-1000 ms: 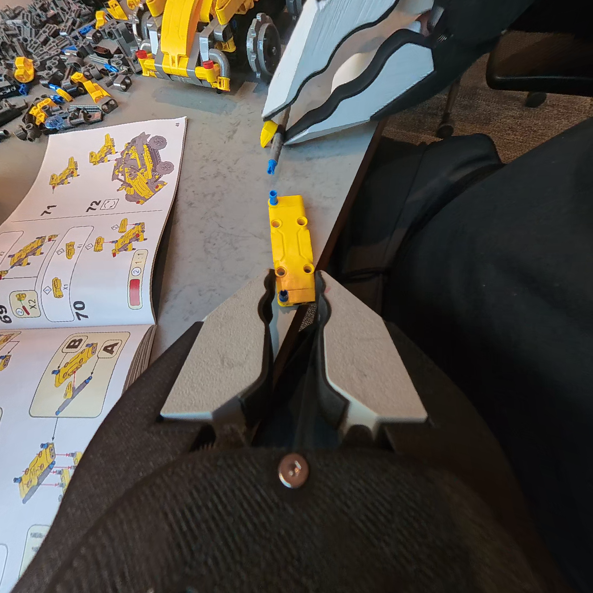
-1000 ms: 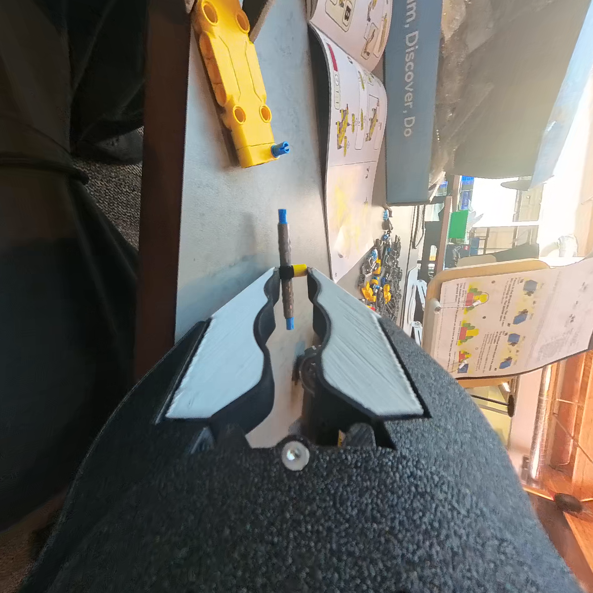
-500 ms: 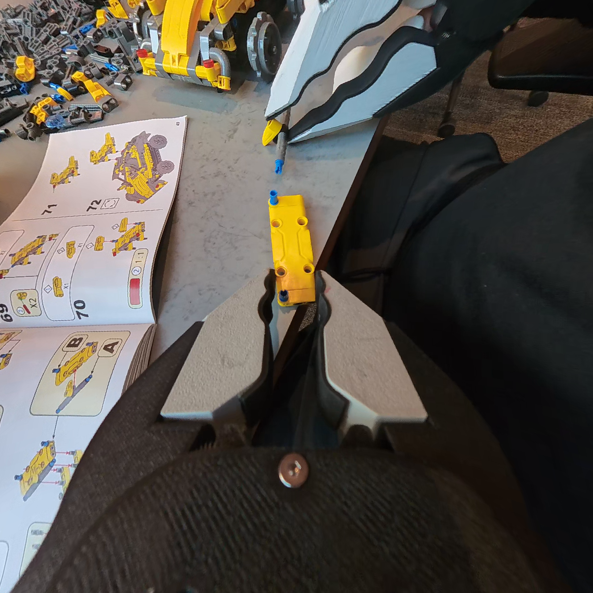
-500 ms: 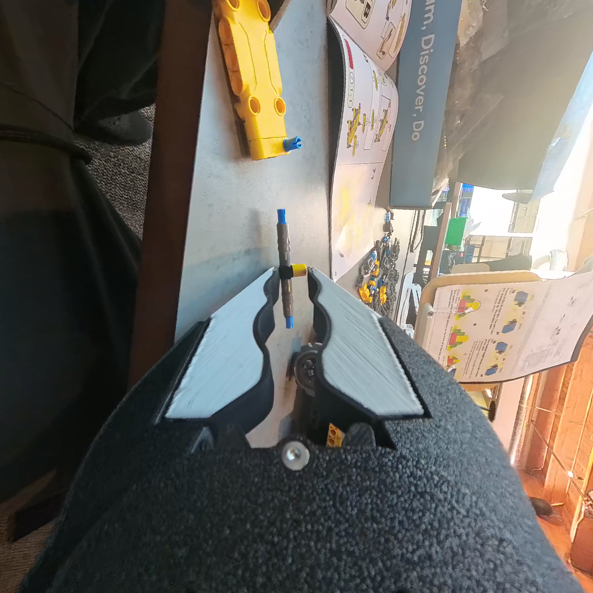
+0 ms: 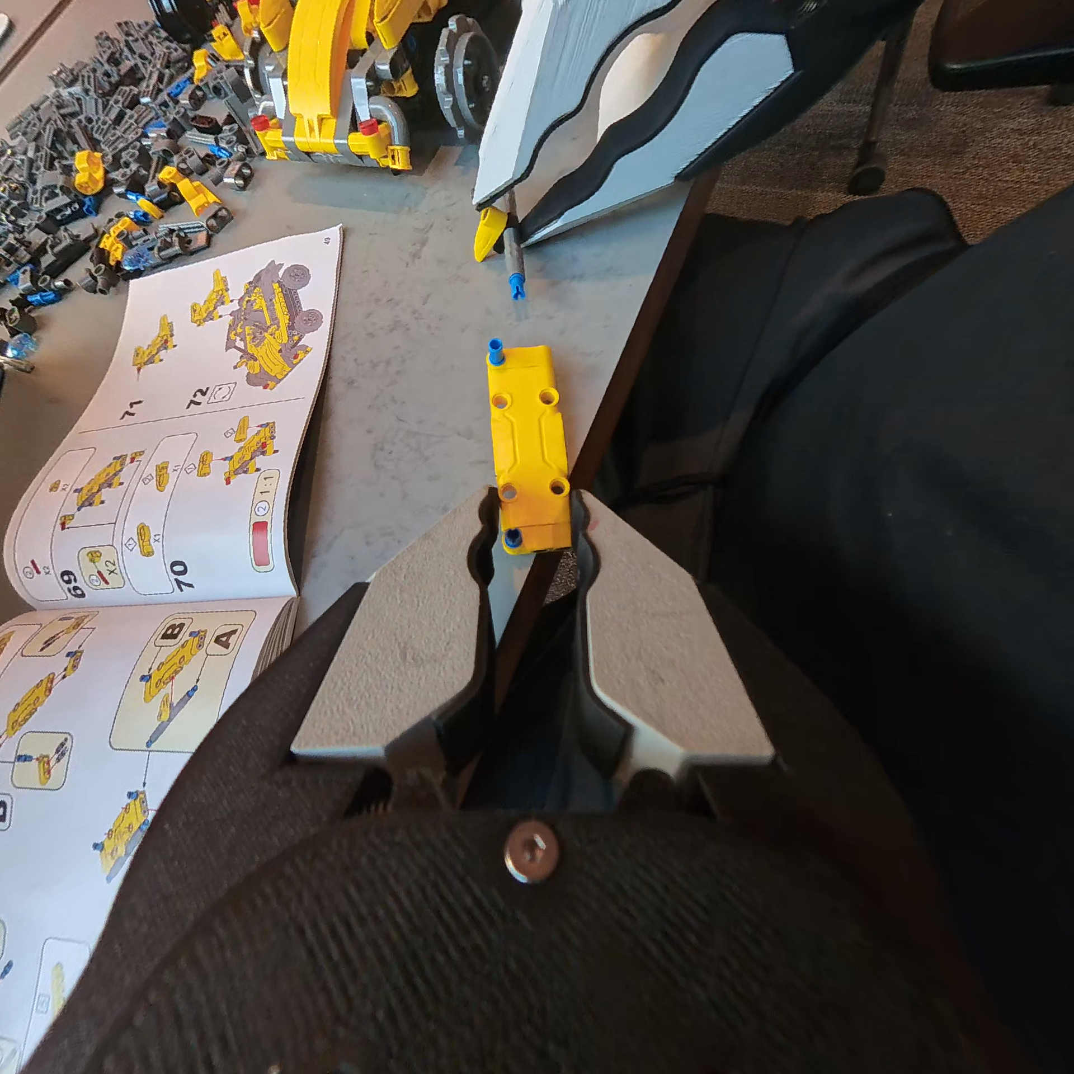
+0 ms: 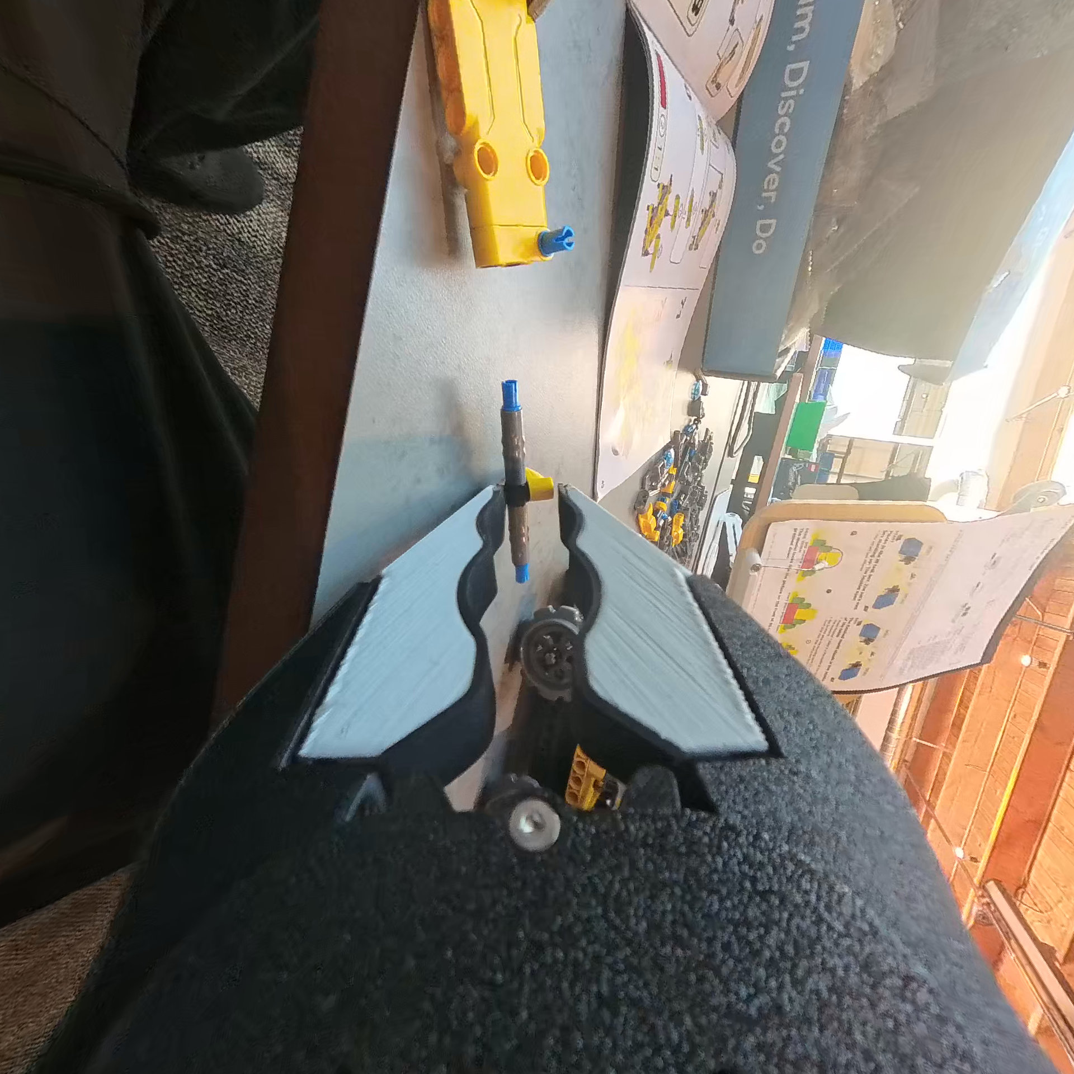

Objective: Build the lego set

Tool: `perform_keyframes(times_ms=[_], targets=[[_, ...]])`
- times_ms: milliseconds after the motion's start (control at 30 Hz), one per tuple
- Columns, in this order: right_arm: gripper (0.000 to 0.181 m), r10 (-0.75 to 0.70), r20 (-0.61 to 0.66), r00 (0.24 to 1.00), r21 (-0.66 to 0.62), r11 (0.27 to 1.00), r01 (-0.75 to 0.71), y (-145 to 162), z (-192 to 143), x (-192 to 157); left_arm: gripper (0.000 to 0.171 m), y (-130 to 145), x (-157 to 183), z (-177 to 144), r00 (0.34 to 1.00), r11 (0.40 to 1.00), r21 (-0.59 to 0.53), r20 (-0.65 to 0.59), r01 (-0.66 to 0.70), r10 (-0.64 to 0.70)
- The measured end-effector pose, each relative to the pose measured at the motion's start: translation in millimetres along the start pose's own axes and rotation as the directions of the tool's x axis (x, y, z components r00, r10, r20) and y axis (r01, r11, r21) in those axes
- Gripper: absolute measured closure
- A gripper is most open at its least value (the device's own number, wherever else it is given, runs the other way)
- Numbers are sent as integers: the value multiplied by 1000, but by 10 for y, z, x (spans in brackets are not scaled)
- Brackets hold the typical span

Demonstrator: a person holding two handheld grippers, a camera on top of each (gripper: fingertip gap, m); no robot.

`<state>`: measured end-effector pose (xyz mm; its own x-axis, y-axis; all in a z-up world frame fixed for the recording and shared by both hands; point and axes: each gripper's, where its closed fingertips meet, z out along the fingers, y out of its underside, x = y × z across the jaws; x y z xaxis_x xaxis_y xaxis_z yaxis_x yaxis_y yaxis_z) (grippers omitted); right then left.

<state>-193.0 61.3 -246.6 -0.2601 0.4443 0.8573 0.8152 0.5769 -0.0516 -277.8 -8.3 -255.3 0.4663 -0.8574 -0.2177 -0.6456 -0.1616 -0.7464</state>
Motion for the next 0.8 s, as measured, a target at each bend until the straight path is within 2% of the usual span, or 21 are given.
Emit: perform_keyframes(times_ms=[400, 633, 800], targets=[[156, -8, -9, 1000, -8, 1000, 8, 68, -66, -3, 150, 4, -16, -3, 999, 999, 10, -23, 47, -47], [152, 0, 2, 1000, -15, 1000, 0, 134, -142, -25, 150, -76, -64, -1, 958, 969, 4, -156, 246, -242], [142, -2, 42, 999, -14, 1000, 2, 155, -226, -29, 151, -218, -127, -35, 861, 894, 26, -284, 447, -422]])
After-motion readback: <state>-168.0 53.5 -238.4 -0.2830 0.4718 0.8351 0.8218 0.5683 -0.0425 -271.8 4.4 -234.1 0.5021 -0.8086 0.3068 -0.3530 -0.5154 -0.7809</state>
